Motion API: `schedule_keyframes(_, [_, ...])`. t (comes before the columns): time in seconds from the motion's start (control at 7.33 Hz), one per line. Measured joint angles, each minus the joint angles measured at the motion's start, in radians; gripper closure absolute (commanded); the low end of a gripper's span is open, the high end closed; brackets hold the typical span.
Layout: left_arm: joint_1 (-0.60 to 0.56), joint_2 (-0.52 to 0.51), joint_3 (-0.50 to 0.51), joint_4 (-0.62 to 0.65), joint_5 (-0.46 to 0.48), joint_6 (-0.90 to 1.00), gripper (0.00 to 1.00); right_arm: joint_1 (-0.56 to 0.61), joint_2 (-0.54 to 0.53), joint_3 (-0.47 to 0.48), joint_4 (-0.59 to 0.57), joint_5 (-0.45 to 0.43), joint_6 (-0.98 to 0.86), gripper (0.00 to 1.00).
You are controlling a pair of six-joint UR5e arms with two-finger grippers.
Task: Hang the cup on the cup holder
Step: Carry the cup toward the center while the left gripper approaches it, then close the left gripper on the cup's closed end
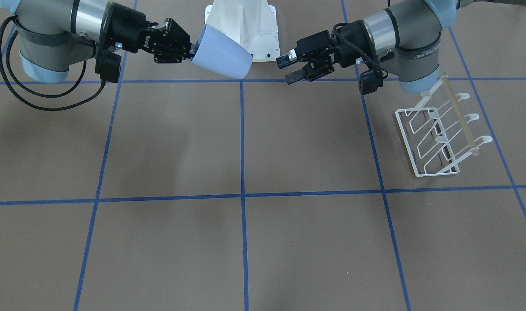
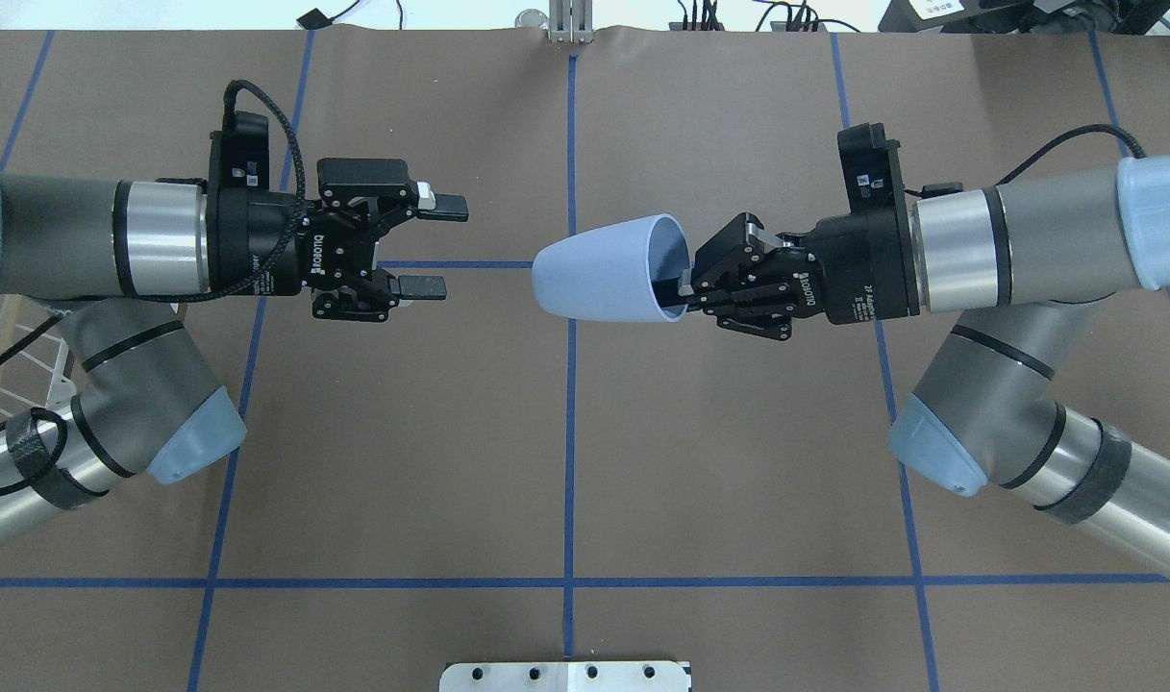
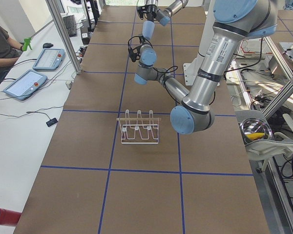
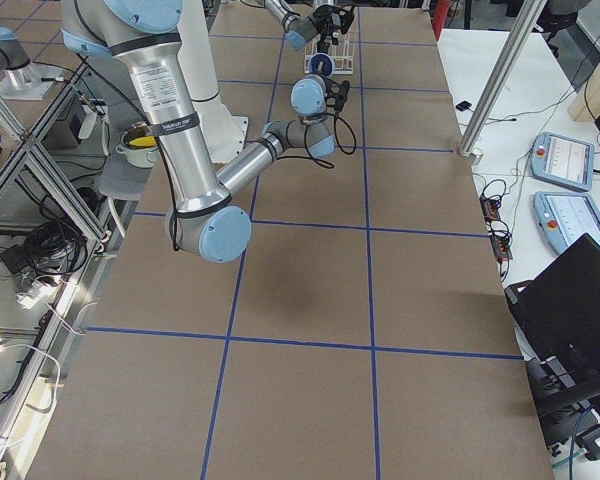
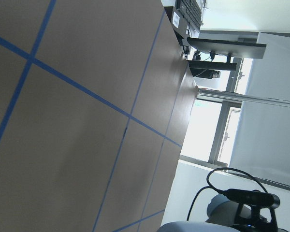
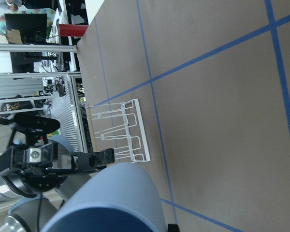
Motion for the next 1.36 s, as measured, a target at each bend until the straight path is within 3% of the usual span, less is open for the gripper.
schedule_keyframes(0.55, [0.002,-0.015,-0.011,-0.122,0.015,-0.182,0.02,-0.037,0.038,-0.108,0.318,-0.062,0.204,1.0])
schedule_keyframes(0.95, [0.006,-0.024,-0.009,-0.178,0.047,-0.283,0.02,-0.1,0.056,-0.128,0.425,-0.064,0.218,1.0])
schedule_keyframes(1.36, [0.023,-0.027,-0.009,-0.212,0.05,-0.341,0.02,-0.118,0.084,-0.15,0.45,-0.082,0.217,1.0])
